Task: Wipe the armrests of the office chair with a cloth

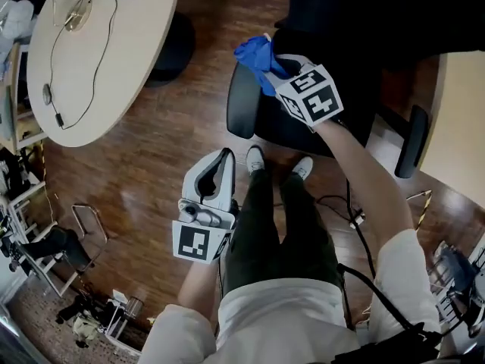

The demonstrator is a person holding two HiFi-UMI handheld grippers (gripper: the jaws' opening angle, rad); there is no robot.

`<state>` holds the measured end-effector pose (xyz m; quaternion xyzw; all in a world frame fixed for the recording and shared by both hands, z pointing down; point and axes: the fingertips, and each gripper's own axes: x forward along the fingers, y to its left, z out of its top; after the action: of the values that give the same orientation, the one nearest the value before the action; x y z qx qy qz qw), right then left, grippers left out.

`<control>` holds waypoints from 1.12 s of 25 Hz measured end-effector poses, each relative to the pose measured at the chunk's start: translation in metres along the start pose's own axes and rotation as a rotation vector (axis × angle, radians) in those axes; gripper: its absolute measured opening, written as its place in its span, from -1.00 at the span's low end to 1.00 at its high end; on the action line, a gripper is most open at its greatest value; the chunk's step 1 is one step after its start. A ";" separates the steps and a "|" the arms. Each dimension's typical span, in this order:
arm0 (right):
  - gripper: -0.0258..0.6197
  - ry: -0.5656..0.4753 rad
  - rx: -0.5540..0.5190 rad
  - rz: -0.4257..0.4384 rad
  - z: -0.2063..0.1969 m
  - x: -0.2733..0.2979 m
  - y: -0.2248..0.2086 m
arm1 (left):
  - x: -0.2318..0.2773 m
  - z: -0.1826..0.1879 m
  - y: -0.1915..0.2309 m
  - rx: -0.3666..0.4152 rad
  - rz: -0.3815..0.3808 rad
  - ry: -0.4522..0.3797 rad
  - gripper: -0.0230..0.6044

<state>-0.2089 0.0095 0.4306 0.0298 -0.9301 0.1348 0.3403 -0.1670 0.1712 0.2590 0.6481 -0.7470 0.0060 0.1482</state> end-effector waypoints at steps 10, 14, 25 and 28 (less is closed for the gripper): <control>-0.65 0.108 -0.004 0.380 -0.104 -0.037 0.212 | -0.043 -0.044 0.031 -0.019 0.027 0.063 -0.92; -0.65 -0.195 0.117 0.282 -0.099 -0.075 0.182 | -0.025 -0.048 0.022 -0.043 -0.021 0.054 -0.92; -0.65 -0.086 0.202 0.014 -0.163 0.112 0.008 | -0.001 -0.098 0.015 -0.017 -0.025 0.129 -0.92; -0.65 0.059 0.274 -0.020 -0.219 0.146 -0.018 | -0.002 -0.104 0.008 0.005 -0.053 0.164 -0.92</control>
<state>-0.1812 0.0571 0.6888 0.0814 -0.8921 0.2580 0.3618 -0.1524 0.1951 0.3592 0.6654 -0.7148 0.0568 0.2075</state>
